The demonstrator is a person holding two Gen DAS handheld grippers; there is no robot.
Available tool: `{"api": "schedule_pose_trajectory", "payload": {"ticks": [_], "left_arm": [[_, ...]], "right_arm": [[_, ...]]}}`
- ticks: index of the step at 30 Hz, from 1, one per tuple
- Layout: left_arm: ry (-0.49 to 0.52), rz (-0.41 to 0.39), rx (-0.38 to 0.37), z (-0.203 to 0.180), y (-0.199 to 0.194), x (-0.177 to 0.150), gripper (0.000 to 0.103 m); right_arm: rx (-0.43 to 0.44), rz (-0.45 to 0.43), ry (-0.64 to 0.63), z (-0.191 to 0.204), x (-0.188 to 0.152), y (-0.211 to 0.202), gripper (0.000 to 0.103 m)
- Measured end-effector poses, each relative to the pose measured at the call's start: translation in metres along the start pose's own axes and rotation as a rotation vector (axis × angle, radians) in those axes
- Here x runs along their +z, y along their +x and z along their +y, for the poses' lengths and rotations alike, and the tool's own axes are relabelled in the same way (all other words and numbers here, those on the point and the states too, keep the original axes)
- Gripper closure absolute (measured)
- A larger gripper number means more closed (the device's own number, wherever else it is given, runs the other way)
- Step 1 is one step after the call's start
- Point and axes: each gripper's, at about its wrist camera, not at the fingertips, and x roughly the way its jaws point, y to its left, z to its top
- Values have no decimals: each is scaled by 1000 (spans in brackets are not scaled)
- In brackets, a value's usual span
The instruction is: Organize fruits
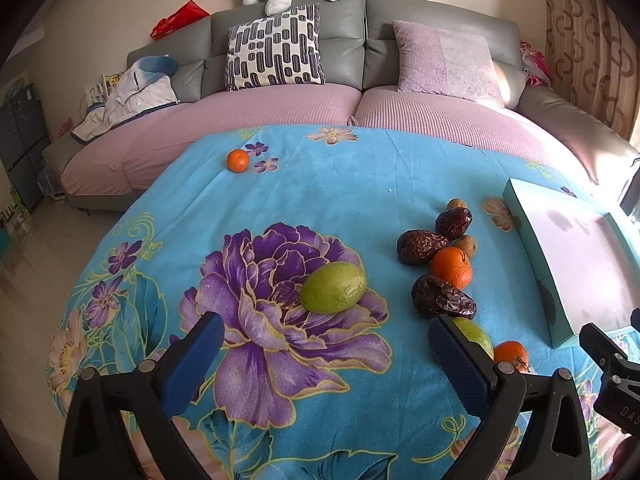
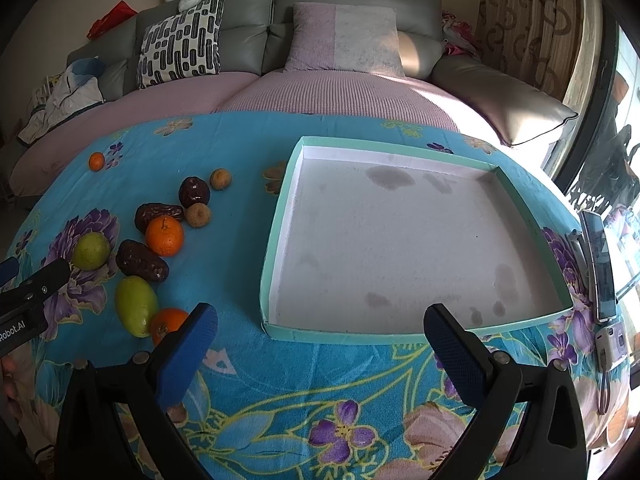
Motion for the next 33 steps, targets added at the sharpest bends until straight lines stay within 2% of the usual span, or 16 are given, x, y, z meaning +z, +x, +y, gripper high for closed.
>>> {"api": "schedule_pose_trajectory", "payload": {"ticks": [3,6,12,15,18,24,31,33], "left_arm": [[2,2,8,2,-2,0,0],[-6,-34,19,5,-9,3,0],[-80,-107,9,22,-21,9,0],[-94,-139,40,29,-23,11,0],[-70,-122,36,30,-20,12,0],[-71,-28,-28,28,-11,25,0],[-106,-16,-67,31,-7,58,0],[-125,-1,-71,31,-3,67,0]], "right_arm": [[7,1,-5,1,0,1,0],[26,-11,-5,1,2,-3,0],[105,-73,-44,16,5,-15,0],[162,-85,-55,24,6,-17,0],[197,-87,-57,29,6,-17,0],[251,-111,-58,33,11,-20,3],[304,-146,-91,41,20,-23,7],[314,-152,-106,45,22,-22,20]]}}
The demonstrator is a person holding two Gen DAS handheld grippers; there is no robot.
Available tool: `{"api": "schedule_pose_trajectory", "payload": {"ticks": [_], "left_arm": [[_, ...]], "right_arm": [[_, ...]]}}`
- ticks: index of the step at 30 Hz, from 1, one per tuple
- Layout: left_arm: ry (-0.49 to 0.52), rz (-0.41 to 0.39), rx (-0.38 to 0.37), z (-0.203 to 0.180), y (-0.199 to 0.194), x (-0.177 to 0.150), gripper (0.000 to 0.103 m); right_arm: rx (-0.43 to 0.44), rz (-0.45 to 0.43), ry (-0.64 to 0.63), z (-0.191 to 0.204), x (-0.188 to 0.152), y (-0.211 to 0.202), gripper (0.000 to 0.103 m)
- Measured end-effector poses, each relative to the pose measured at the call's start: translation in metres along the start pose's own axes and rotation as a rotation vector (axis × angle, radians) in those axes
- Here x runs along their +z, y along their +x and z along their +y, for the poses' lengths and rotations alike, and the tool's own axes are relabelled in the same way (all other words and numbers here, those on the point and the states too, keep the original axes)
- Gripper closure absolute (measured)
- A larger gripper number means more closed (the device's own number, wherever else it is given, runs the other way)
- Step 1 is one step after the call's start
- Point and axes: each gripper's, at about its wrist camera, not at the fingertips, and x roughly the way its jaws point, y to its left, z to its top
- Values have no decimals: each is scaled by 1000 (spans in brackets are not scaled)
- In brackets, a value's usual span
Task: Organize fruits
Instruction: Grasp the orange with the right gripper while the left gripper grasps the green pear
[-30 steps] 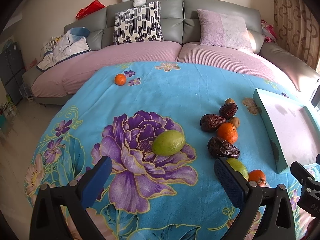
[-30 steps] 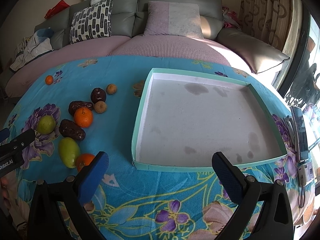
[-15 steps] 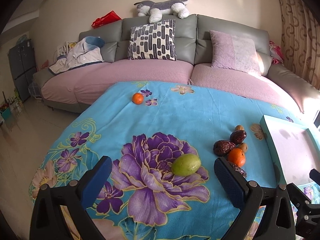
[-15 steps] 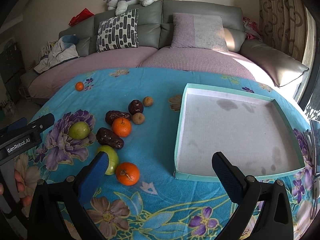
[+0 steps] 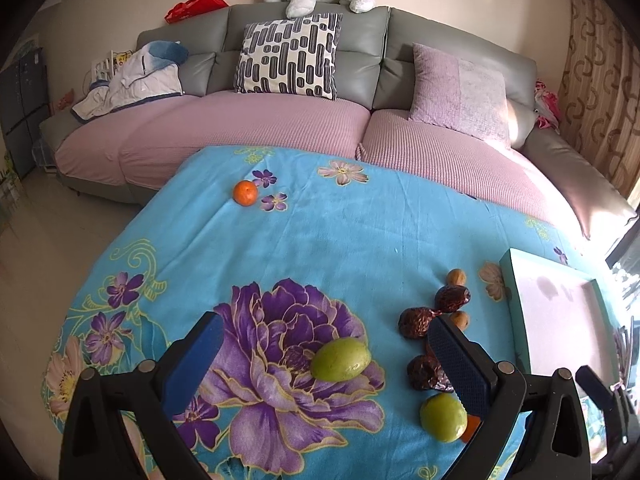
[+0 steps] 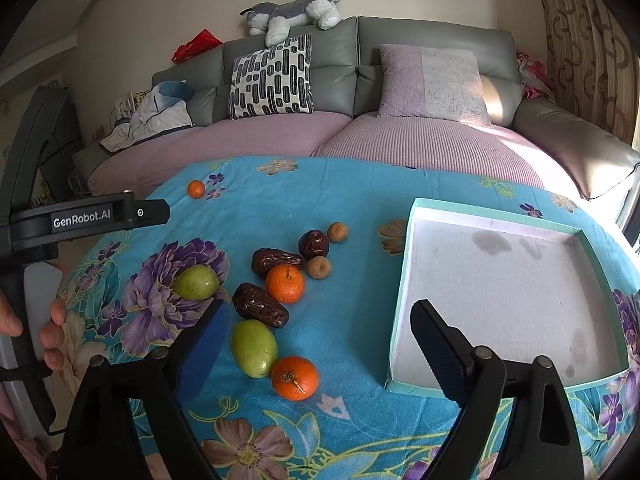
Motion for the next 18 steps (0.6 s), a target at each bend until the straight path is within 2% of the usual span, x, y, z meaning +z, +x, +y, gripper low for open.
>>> {"api": "schedule_pose_trajectory", "payload": {"ticks": [4,6,10,12,18], "left_arm": [[-7,23,1,-5,12,13,0],[-3,28,-12,-7,18,16,1],[1,41,-35,-7,28,9,1],[-6,64,-50,-6,34,4,3],[-26,131,-74,-4,51,-7,9]], "right_arm": [[7,4,-35,6,3,6,24],[8,9,-46,9,4,9,34],[14,22,-43,7,4,11,42],[22,27,-35,6,3,11,49],[31,72,-36,8,-4,15,55]]}}
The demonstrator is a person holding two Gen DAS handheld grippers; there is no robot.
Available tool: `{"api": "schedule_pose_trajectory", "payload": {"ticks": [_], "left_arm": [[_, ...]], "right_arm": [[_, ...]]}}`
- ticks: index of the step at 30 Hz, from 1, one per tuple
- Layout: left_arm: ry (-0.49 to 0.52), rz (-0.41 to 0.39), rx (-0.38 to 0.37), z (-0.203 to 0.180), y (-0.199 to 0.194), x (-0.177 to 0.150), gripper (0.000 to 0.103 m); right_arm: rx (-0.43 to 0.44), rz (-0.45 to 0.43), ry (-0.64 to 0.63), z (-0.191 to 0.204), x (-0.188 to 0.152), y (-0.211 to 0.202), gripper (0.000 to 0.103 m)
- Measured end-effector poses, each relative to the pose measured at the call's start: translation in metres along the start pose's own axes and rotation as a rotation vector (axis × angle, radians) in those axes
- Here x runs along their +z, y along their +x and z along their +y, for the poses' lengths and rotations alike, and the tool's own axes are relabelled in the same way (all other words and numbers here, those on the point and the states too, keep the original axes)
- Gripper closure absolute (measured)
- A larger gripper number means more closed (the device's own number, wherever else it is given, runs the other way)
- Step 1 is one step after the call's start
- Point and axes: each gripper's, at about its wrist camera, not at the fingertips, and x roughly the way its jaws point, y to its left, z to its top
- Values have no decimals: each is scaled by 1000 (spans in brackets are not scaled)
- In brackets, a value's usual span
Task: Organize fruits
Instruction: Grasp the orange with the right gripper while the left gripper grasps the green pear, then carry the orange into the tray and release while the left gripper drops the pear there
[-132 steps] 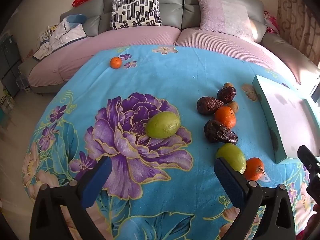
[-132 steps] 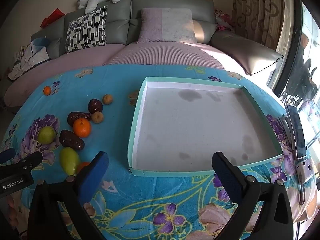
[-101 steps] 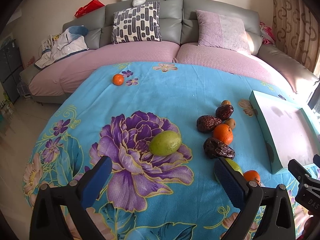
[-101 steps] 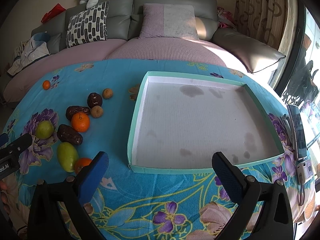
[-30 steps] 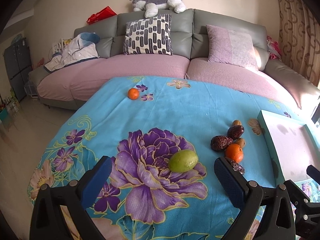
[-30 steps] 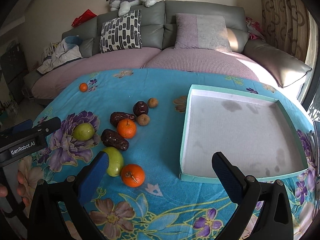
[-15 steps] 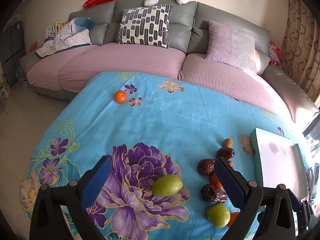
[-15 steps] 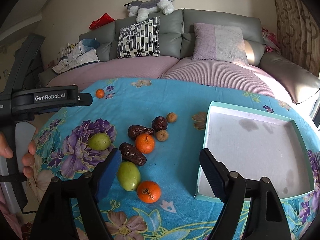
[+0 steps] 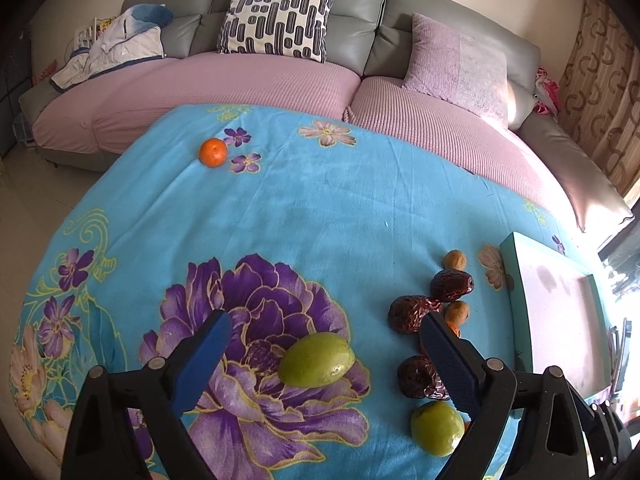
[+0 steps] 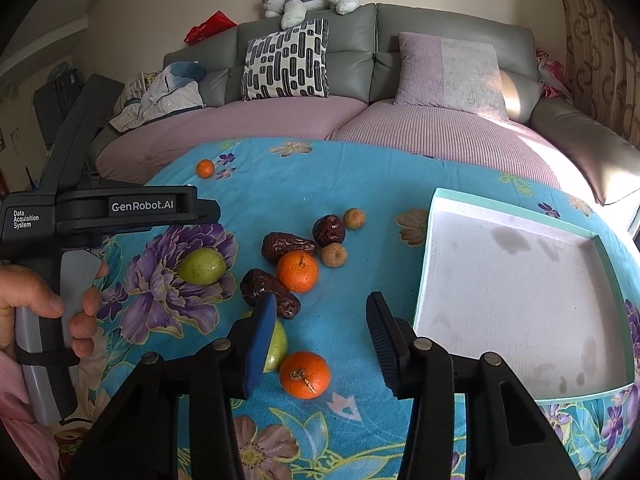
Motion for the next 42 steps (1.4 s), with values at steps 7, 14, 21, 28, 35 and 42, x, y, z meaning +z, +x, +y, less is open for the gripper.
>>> {"api": "schedule_pose_trajectory", "payload": {"ticks": [7,14,21,28,35,42], "left_arm": [[-44,92,18,10,24,-10,13],[-67,157,5,13,40,-17,20],[-63,186,18,12,50,-21,36],[-69,184,17,12,51,-22,48],[-61,181,28,11,53,-21,48],[-61,179,28,10,52,-21,48]], "right_arm": [[13,120,14,2,-14,21,60],[38,201,30,2,-24,33,67],[54,214,33,3,-27,37,67],[63,225,31,4,-27,38,67],[62,227,29,4,-28,38,67],[58,220,21,7,-27,38,68]]}}
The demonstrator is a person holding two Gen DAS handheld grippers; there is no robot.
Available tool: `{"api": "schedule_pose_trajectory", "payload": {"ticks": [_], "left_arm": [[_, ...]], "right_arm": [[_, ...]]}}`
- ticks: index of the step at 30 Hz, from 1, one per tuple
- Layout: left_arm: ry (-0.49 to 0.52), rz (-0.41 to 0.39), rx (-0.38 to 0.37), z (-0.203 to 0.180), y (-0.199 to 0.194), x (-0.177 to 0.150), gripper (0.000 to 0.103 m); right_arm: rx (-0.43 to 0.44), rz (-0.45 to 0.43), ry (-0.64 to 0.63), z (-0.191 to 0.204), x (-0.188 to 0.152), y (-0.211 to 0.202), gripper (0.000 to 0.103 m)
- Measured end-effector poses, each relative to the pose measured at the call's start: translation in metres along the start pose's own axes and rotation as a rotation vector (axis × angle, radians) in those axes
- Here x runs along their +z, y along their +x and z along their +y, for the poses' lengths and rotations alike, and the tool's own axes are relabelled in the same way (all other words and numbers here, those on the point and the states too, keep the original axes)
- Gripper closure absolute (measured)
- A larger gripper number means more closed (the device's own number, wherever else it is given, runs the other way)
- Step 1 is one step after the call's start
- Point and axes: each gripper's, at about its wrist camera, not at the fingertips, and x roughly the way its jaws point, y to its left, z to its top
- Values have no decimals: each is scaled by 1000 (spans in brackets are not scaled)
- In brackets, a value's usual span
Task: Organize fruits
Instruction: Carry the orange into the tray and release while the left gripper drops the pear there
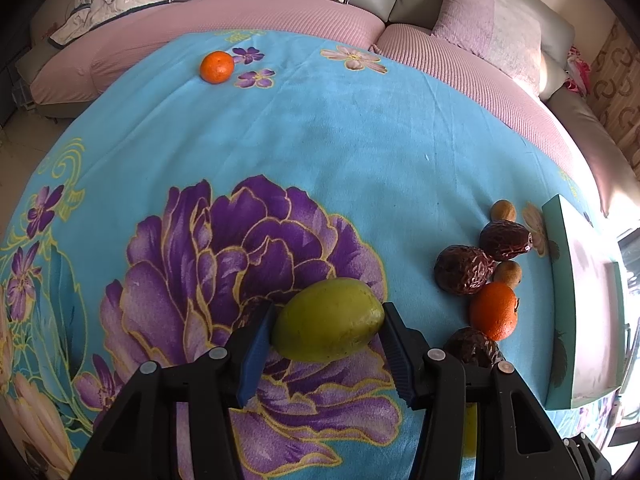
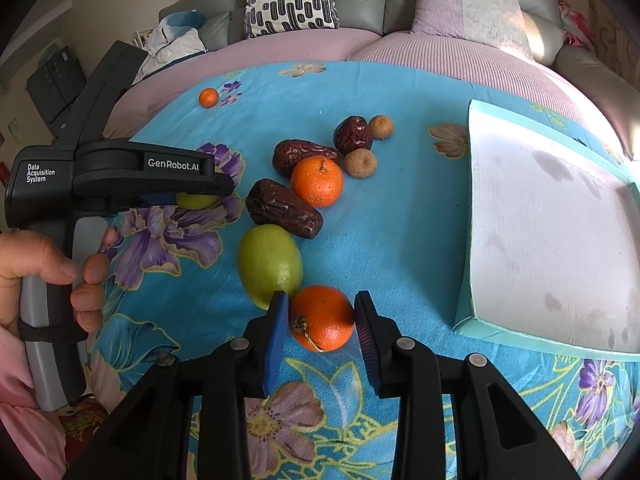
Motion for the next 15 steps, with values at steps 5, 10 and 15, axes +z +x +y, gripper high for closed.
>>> {"api": "schedule_pose_trajectory", "payload": {"ticks": [5,10,15], "left_arm": [[-8,-14,-8,2,-6,1,48],[1,-48,-10,-2,-17,2,48],[33,-101,-15,-15,-30,6,48]], "right_arm": [[-3,-20,20,-5,0,-6,68],[-22,-76,29,-12,5,-18,68],[-71,-137,39,-23,17,-31,68]]}}
